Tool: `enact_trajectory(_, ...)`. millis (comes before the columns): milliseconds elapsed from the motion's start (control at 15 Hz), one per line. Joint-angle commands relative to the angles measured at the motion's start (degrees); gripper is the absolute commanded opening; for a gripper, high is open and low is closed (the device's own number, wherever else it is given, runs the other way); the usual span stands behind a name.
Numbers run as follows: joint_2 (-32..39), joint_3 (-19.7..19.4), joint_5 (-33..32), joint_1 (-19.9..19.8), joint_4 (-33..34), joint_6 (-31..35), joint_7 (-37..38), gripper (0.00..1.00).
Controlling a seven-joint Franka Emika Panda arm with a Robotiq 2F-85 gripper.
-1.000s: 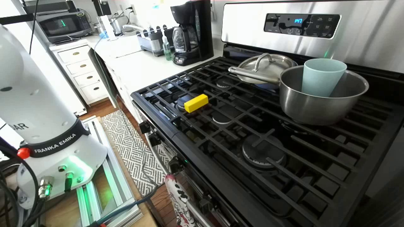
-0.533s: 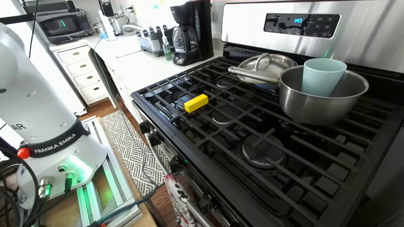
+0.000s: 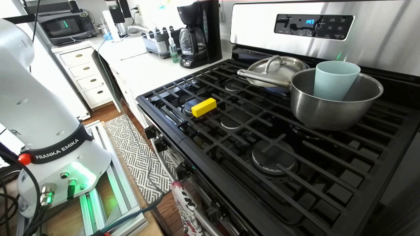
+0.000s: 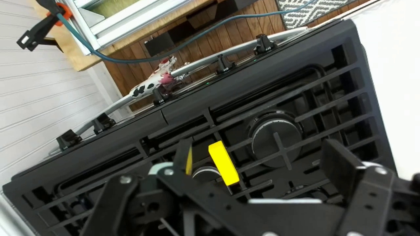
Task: Pick up the silver pot lid and put it on the bottom right cooker on the hob of the stove
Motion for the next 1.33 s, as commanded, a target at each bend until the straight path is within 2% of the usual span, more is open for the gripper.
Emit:
enact_trajectory(0,1.6,-1.2,-0.2,0.7,1.2,-1.9,-3.4,1.00)
enact_trajectory(200,7.7,-8.2,-2.5,0.9,5.8,-5.6,-15.4,1.00)
enact_trajectory(333,13.3,-11.7,-4.4,-1.1,8.2,-2.8,-17.7,1.00)
enact_trajectory(533,20.9,-15.0,-5.5,-2.6,11.0,2.6,-17.3,1.00)
enact_trajectory(667,24.4,-16.0,-3.7,-3.4,12.6,4.8,-15.9,1.00)
enact_trajectory(733,19.3,-14.8,-4.3,-3.5,9.2,4.2,-16.8,1.00)
enact_trajectory(933,24.2,-15.3,-4.2,-4.0,11.4,5.1,-16.7,1.00)
enact_trajectory(1133,24.7,-15.3,-4.2,-3.9,12.0,5.1,-16.7,1.00)
enact_trajectory(1200,24.3,-15.0,-5.2,-4.1,11.6,10.2,-16.3,1.00)
enact_trajectory(1267,25.4,-15.1,-5.8,-3.3,12.7,12.5,-18.9,1.00)
